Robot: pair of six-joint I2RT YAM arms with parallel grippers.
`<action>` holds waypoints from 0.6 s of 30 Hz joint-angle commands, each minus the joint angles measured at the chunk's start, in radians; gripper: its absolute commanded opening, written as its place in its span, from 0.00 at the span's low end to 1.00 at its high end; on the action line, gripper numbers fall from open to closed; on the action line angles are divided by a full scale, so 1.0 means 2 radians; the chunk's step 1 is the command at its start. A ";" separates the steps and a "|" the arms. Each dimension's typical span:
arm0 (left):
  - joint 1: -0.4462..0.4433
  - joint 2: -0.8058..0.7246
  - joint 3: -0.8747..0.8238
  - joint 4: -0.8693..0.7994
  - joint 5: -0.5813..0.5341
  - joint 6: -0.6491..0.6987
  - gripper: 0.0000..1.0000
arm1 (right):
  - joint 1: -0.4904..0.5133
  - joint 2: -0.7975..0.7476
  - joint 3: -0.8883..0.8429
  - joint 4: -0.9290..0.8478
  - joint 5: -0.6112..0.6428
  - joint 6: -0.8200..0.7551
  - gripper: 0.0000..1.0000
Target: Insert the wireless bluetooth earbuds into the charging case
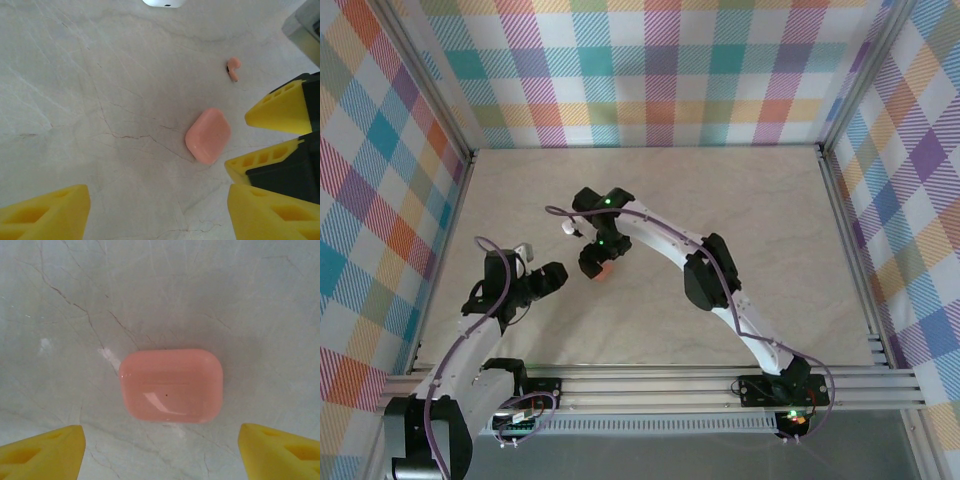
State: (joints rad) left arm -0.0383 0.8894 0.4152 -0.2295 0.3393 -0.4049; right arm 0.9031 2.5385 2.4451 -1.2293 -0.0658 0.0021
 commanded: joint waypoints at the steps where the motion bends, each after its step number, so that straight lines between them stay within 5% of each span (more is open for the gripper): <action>1: -0.002 0.005 -0.009 0.017 0.013 -0.007 0.72 | 0.005 0.013 0.026 -0.035 0.016 -0.016 0.82; 18: -0.002 -0.032 -0.013 0.029 0.031 -0.012 0.74 | 0.022 0.031 0.002 0.051 0.043 0.016 0.83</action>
State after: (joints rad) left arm -0.0383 0.8436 0.4015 -0.2016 0.3782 -0.4263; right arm 0.9314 2.5767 2.4626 -1.1923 -0.0017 0.0109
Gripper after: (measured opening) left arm 0.741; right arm 0.828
